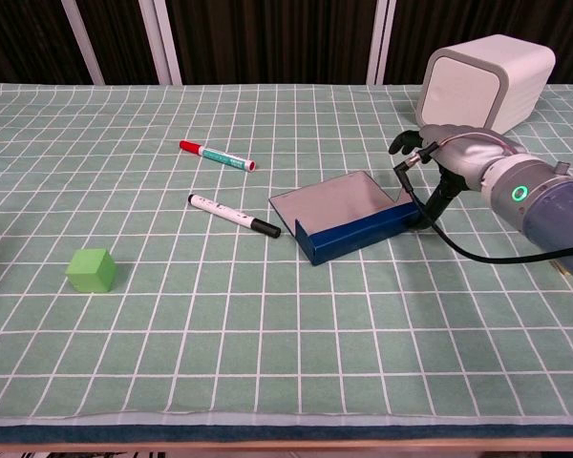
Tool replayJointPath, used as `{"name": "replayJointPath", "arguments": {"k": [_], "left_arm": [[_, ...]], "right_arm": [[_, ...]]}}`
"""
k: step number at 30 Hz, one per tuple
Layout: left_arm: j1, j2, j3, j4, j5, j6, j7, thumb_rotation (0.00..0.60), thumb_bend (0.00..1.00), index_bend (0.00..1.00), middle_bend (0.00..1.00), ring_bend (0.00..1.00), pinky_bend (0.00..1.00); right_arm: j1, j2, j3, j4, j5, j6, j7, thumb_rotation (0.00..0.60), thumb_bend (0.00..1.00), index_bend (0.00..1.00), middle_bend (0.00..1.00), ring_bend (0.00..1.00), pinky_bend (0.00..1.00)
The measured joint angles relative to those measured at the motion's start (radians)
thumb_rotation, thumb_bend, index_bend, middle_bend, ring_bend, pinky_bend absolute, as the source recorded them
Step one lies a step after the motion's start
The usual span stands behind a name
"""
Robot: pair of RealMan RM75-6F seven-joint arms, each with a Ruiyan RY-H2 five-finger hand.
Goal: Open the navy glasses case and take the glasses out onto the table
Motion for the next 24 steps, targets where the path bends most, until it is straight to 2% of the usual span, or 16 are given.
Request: {"name": "replayJointPath", "arguments": {"k": [10, 24], "left_arm": [[0.000, 0.000, -0.002, 0.003, -0.004, -0.001, 0.000, 0.600, 0.46, 0.05, 0.00, 0.00, 0.00], [0.000, 0.002, -0.007, 0.001, -0.024, -0.004, -0.002, 0.600, 0.46, 0.05, 0.00, 0.00, 0.00]], "right_arm": [[0.071, -0.031, 0.038, 0.091, 0.021, -0.066, -0.005, 0.600, 0.09, 0.21, 0.18, 0.22, 0.23], [0.185, -0.087, 0.089, 0.284, 0.057, -0.195, 0.022, 0.600, 0.09, 0.21, 0.18, 0.22, 0.23]]}}
